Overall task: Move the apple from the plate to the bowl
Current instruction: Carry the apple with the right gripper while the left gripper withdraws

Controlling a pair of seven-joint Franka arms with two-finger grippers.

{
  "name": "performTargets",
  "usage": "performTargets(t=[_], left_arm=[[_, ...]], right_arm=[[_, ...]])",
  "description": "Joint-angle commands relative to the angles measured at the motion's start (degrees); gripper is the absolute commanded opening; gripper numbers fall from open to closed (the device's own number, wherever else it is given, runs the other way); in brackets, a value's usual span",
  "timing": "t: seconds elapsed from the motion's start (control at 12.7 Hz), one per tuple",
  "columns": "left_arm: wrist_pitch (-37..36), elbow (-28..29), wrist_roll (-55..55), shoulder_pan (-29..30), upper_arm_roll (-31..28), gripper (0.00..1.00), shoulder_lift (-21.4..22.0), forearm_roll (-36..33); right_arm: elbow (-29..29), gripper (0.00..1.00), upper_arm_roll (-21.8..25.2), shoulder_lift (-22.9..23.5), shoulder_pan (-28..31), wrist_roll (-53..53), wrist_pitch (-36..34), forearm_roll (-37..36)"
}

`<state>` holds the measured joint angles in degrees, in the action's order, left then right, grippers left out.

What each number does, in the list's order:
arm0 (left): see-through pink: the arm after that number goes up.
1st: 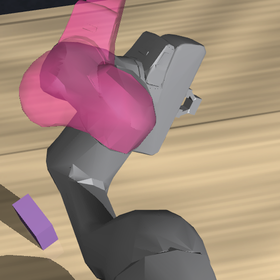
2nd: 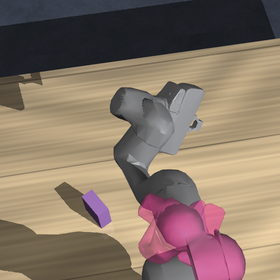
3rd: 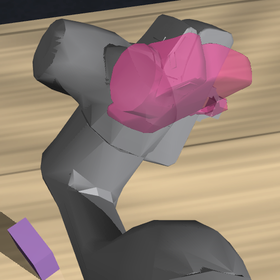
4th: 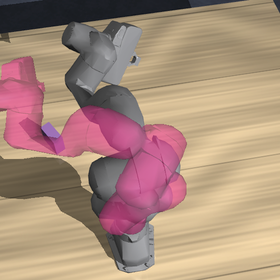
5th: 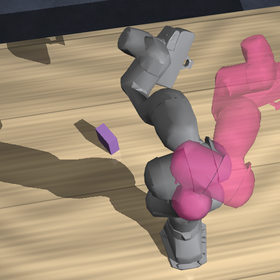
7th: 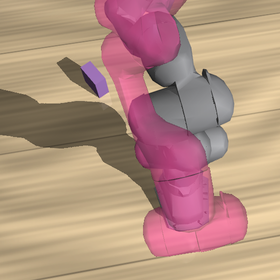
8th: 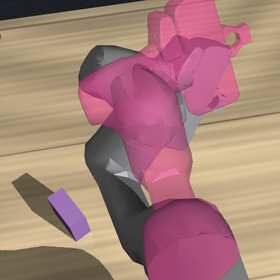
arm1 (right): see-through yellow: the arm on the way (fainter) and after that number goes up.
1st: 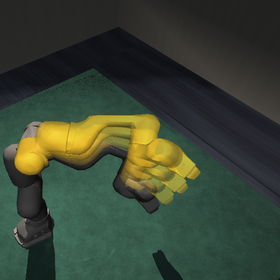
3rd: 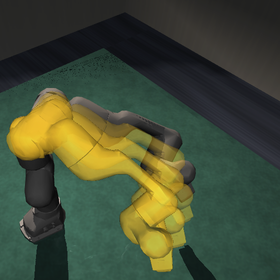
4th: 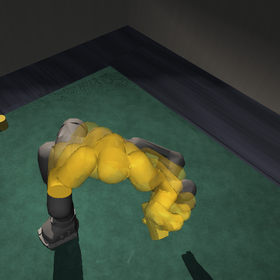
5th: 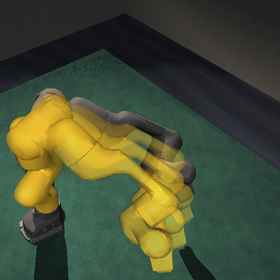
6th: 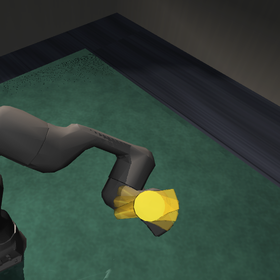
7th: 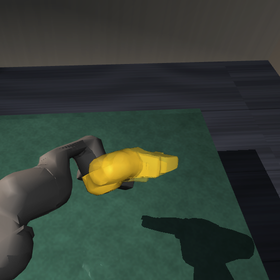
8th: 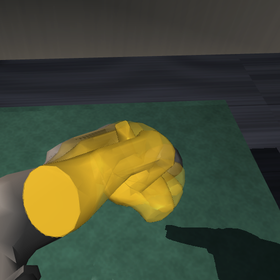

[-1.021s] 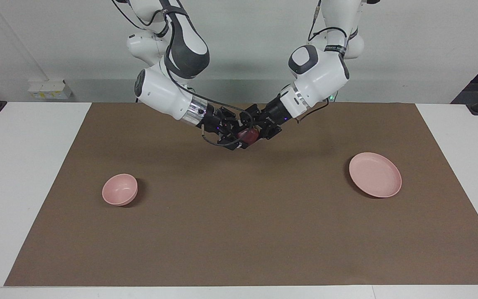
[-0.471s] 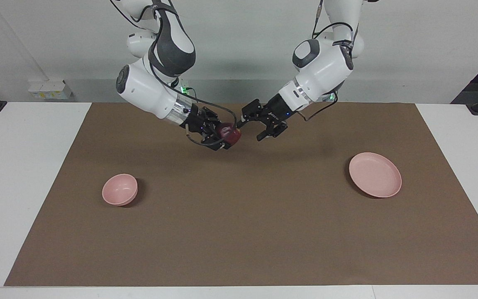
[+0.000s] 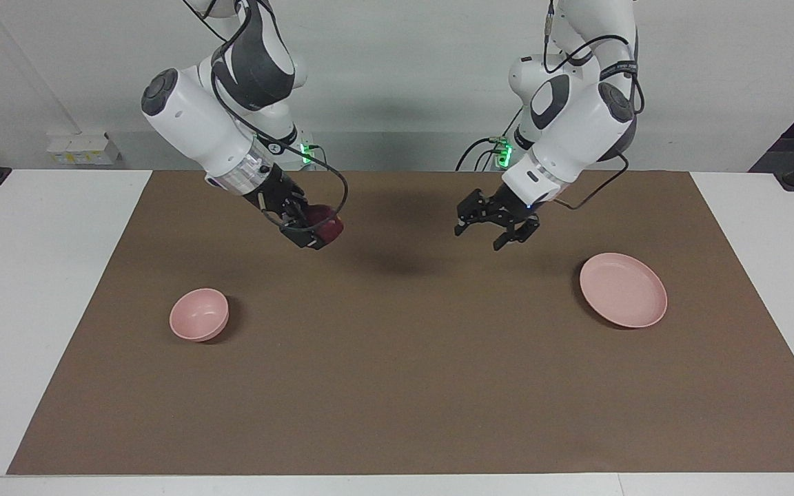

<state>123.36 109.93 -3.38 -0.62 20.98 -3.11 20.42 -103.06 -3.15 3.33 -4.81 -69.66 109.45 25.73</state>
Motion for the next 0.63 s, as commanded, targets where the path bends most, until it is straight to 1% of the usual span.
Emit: performTargets(t=[0.0,0.08,0.16,0.24,0.39,0.55], left_arm=[[-1.7,0.4,0.0,3.3,0.5,1.00,1.1,-11.8],[-1.7,-0.1,0.1,3.6,0.3,1.00,1.0,-14.3],[-1.7,-0.6,0.2,4.9,0.3,1.00,0.9,-15.0],[-2.2,-0.9,1.0,5.9,0.3,1.00,1.0,-15.1],[-3.1,-1.8,2.8,6.8,0.2,1.00,1.0,-15.1],[-3.5,-2.1,4.1,7.6,-0.1,1.00,1.3,-15.1]], right_arm=[[0.6,0.00,-0.2,-1.0,2.9,6.9,-2.0,-5.8],[0.6,0.00,-0.2,-1.1,3.3,8.4,-2.0,-8.9],[0.5,0.00,-0.2,-1.1,4.1,10.1,-1.8,-12.1],[0.6,0.00,-0.4,-1.1,5.1,13.0,-1.7,-15.0],[0.5,0.00,-0.3,-1.1,6.6,20.4,-1.4,-18.2],[0.3,0.00,-0.4,-1.1,8.6,26.5,0.1,-22.9]])
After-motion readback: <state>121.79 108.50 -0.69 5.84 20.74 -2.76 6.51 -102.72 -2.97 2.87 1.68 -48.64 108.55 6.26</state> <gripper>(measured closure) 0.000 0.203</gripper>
